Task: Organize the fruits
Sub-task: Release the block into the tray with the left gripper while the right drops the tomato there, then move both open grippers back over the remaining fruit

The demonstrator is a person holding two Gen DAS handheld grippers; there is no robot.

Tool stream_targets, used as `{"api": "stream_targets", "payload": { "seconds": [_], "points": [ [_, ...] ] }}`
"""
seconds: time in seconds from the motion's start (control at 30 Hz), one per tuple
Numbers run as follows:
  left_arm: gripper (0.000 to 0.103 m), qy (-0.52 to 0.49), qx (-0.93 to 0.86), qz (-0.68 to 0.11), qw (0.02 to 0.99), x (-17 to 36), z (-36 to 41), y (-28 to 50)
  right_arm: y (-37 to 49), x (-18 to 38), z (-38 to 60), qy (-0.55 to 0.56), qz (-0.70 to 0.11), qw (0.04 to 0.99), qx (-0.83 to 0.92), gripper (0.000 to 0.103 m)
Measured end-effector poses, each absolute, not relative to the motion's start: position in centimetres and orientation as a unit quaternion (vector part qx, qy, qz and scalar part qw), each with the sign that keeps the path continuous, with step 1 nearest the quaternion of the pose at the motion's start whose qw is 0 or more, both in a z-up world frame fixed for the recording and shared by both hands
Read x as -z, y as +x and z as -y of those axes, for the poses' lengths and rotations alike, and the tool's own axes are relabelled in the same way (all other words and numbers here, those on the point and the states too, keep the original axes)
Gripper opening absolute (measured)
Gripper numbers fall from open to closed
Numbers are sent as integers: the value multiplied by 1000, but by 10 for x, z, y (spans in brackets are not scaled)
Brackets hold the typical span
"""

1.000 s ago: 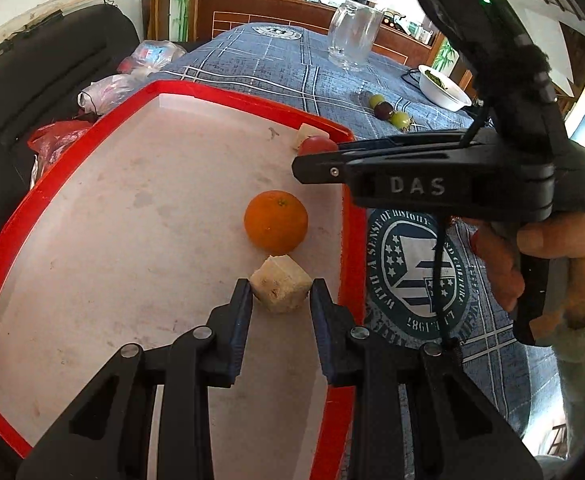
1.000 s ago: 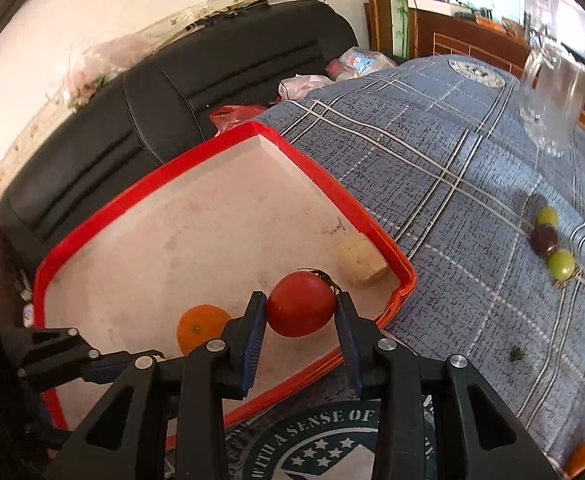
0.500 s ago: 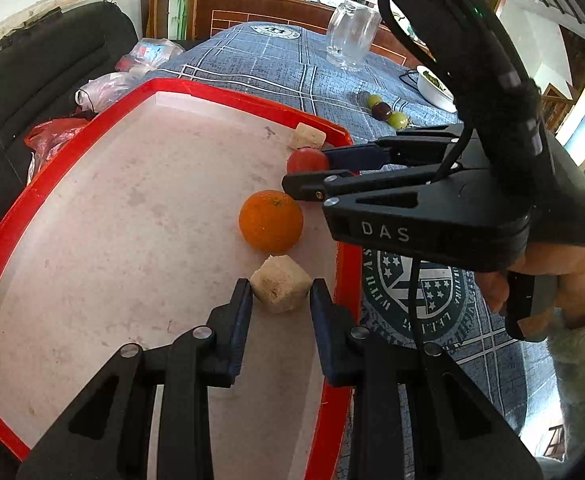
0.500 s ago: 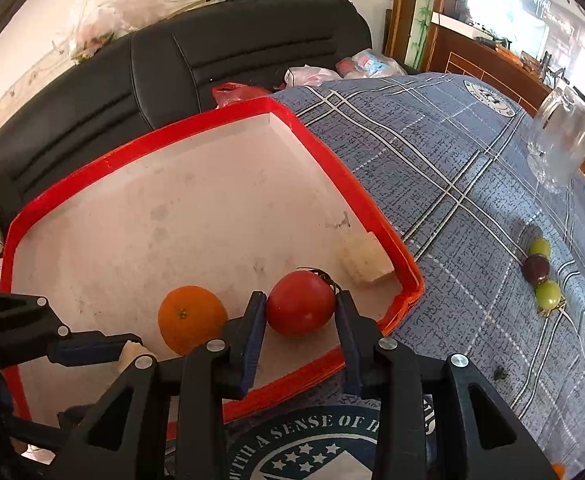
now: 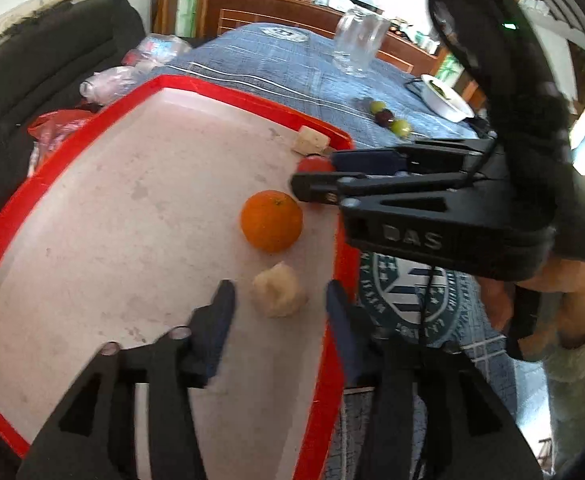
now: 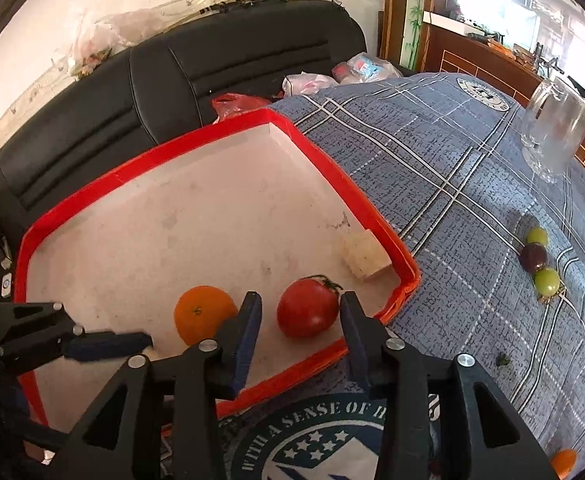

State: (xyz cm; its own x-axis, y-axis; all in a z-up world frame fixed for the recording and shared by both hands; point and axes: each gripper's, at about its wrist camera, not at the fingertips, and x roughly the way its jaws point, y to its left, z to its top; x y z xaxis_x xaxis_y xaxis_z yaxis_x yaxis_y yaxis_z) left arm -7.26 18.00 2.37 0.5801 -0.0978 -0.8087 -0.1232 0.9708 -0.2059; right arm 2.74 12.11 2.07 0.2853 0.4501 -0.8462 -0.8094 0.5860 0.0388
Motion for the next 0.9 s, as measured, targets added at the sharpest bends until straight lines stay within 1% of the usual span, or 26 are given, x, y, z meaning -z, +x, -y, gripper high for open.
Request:
{"api": "stream_targets", "payload": {
  "seconds": [0.13,0.33,0.37,0.4,0.47,0.9],
  "points": [
    [55,-121,-17,-460,880,-24,-181,-74,19,-28,-114,-190,-433,781,-408,48],
    [55,-112,-38,-458,881,-27,-184,-78,7,-41,-99,-165,-427,792,-405,61],
    [56,-111,-42,-456,882,-28,-185,-79,5,-43,-95,-161,-425,793,-405,65],
    [57,-111,-45,-455,882,-29,-186,-80,3,-44,-92,-157,-424,796,-403,69],
    [61,-110,-54,-450,885,-30,-187,-82,-1,-47,-82,-145,-419,804,-397,72],
    [61,-92,-60,-441,891,-41,-174,-87,-10,-51,-39,-98,-430,820,-365,76]
  ]
}}
